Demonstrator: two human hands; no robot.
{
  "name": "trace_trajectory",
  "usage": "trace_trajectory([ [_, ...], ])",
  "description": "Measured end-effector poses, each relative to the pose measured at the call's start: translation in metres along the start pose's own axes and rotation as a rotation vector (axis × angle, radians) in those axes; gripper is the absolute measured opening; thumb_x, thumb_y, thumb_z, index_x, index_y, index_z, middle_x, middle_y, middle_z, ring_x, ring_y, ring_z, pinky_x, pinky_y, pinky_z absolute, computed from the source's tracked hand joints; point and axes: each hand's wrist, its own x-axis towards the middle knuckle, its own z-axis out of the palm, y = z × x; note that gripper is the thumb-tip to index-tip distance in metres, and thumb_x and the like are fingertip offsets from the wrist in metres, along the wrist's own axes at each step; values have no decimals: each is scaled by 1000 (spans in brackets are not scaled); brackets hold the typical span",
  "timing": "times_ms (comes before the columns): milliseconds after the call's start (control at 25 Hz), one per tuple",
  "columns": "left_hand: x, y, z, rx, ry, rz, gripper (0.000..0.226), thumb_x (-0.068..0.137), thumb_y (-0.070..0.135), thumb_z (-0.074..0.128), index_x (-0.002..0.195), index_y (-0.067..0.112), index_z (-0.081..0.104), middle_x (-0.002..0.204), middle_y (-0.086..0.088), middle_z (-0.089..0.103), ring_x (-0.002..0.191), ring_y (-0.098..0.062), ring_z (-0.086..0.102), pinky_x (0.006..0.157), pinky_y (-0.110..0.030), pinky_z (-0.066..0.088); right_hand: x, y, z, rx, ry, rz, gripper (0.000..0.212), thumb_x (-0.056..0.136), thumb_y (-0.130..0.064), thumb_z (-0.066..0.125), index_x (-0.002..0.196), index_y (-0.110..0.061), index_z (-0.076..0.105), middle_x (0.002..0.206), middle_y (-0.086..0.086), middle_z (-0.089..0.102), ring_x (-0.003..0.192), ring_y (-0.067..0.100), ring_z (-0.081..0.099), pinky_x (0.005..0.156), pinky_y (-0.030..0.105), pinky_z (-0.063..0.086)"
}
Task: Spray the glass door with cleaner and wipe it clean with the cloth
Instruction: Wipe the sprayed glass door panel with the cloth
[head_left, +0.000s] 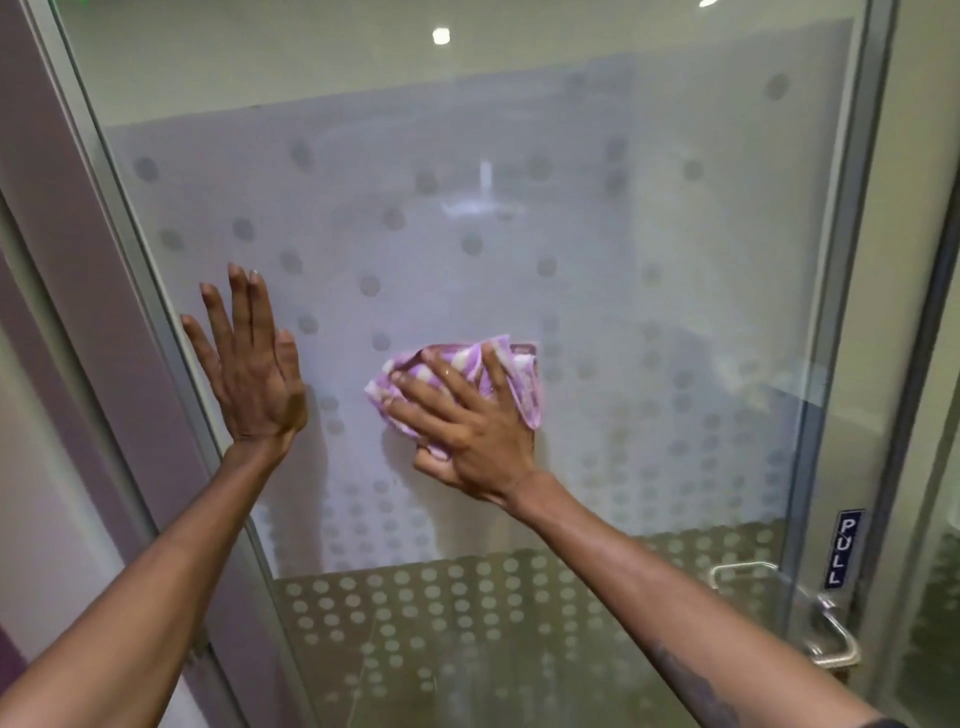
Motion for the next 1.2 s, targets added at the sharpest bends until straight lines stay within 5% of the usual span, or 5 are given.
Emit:
trace_trajectory([
  [240, 0, -1, 0, -2, 8, 2, 60, 109, 30, 25, 165, 10, 15, 173, -4, 14, 159, -26, 3, 127, -46, -12, -119, 34, -8, -121, -243, -281, 64, 97, -49, 56, 156, -34, 39, 166, -9, 36, 156, 19, 27, 122, 67, 4],
  [480, 0, 4, -1, 0, 27, -7, 59, 109, 28, 27, 164, 8, 17, 173, -7, 16, 159, -28, 4, 126, -46, -11, -68, 124, -53, -220, 55, 123, 61, 95, -41, 64, 152, -34, 47, 158, -2, 46, 150, 29, 37, 115, 72, 18],
  [640, -1, 3, -1, 17, 33, -1, 59, 109, 28, 26, 165, 8, 17, 173, -6, 14, 160, -30, 6, 127, -44, -13, 18, 86, -41, -79, 249, 353, 60, 85, -33, 63, 144, -39, 57, 152, -11, 55, 148, 23, 44, 117, 69, 19],
  [1000, 1, -2, 2, 2, 29, 16, 60, 111, 36, 19, 165, 13, 15, 172, 2, 10, 159, -23, 2, 126, -35, -18, -97, 1, 5, 51, -305, -342, 60, 95, -42, 56, 153, -29, 46, 164, -7, 39, 157, 22, 25, 123, 66, -10],
  [1200, 1, 1, 1, 3, 16, 20, 59, 111, 37, 17, 165, 13, 13, 171, 4, 6, 158, -27, 2, 125, -35, -19, -162, 48, -11, -20, -331, -426, 47, 98, -33, 58, 145, -34, 56, 159, -11, 47, 152, 15, 37, 126, 63, 3],
])
